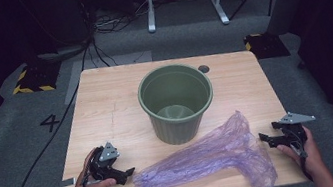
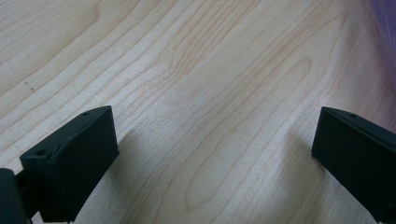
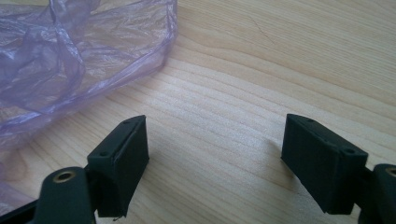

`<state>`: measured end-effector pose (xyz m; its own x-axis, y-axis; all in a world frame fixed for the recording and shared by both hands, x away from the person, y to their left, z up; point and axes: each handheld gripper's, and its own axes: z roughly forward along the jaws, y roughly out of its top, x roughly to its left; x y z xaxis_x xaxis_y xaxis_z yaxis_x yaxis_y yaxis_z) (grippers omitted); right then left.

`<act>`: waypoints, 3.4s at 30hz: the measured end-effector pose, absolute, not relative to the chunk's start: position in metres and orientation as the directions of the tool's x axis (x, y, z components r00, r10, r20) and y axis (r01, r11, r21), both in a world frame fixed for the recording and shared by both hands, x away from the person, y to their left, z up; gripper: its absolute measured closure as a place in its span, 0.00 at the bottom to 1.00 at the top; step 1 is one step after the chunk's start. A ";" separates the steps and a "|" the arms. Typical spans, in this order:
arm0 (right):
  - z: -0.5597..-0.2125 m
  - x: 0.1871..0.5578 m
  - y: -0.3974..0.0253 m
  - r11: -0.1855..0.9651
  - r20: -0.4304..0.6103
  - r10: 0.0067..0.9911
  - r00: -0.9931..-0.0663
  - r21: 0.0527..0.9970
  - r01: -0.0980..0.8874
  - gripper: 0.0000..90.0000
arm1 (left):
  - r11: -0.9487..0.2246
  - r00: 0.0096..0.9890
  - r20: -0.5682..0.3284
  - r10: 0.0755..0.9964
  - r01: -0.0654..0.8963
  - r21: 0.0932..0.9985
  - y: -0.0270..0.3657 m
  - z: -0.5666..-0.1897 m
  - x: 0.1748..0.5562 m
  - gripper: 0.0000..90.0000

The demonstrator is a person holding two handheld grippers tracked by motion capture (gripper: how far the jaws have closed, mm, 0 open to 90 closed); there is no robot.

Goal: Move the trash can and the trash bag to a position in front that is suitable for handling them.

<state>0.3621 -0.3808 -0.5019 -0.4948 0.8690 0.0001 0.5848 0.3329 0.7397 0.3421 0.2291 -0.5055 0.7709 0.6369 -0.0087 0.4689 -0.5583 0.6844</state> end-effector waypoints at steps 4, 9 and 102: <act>-0.502 0.362 -0.381 0.330 0.002 0.870 -0.493 0.741 0.585 0.26 | -0.558 0.771 -0.008 0.637 0.469 0.685 0.229 -0.506 0.342 0.00; -0.502 0.361 -0.381 0.334 -0.003 0.870 -0.494 0.741 0.583 0.25 | -0.558 0.770 -0.008 0.638 0.469 0.685 0.229 -0.506 0.342 0.00; -0.458 0.416 -0.343 0.396 -0.127 0.831 -0.542 0.820 0.415 0.49 | -0.543 0.758 -0.006 0.653 0.474 0.693 0.218 -0.505 0.337 0.03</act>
<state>0.4162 -0.3430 -0.4575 -0.5417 0.8309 -0.1271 0.4145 0.3956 0.8195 0.3370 0.2183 -0.5051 0.7577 0.6525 -0.0064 0.4737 -0.5433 0.6932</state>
